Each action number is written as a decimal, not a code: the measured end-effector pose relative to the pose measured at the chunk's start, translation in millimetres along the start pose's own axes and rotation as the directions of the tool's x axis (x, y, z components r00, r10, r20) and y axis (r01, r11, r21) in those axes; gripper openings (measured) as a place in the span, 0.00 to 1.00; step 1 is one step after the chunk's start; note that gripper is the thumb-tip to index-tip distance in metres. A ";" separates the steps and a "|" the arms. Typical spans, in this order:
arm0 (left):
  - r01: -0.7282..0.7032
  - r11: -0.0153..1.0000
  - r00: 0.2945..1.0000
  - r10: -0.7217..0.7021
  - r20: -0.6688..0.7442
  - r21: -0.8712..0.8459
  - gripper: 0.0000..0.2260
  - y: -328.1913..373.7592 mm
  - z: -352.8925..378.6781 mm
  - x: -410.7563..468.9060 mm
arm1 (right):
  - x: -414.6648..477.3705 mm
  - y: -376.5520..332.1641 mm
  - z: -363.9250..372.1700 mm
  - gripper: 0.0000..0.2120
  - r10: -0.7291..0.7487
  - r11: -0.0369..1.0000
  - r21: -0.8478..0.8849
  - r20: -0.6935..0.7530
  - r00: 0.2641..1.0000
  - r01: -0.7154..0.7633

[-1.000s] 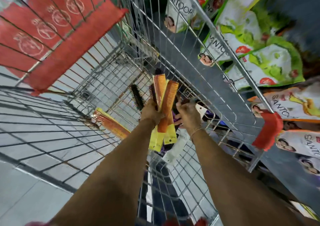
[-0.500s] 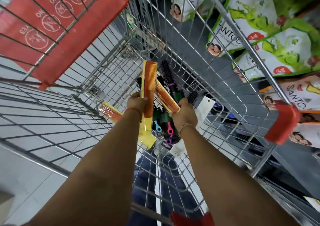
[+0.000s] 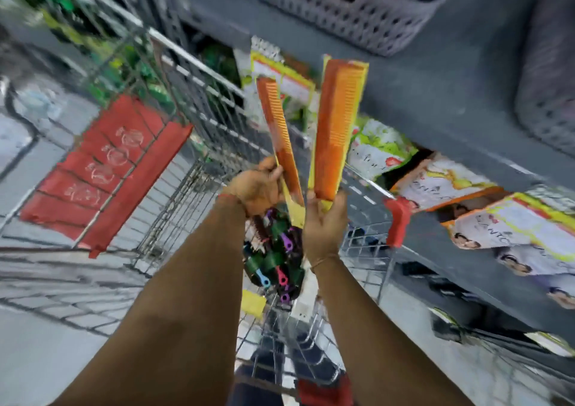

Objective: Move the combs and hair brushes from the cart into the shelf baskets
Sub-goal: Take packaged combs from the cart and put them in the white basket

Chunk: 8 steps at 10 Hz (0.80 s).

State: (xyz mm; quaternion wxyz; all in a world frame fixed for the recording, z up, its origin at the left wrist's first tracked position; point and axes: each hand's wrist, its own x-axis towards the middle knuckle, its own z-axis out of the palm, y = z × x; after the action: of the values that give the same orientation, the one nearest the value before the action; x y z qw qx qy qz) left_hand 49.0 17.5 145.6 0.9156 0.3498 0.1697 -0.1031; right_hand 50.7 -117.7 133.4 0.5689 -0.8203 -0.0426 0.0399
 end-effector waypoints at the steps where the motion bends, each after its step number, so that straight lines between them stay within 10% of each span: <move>1: -0.083 0.996 0.949 0.074 0.305 0.016 0.06 37.5 64.6 20.8 | 25.6 -51.1 -30.7 0.06 -0.038 0.982 0.176 -0.190 0.981 0.072; 5: -0.235 0.943 0.929 0.146 0.340 0.237 0.07 38.7 351.7 87.4 | 120.5 -132.1 -268.5 0.17 0.099 0.926 0.352 -0.576 0.812 0.137; 8: -0.283 0.839 0.958 0.229 0.171 0.464 0.08 -53.9 528.7 146.8 | 170.9 -112.0 -498.3 0.21 0.148 0.987 0.051 -0.673 0.725 -0.154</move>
State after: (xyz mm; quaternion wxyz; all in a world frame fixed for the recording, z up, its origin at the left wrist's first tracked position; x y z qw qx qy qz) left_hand 293.8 -389.4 425.7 0.8120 0.5810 0.0402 -0.0376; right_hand 274.5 -522.3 409.5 0.5371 -0.7820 0.2329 -0.2140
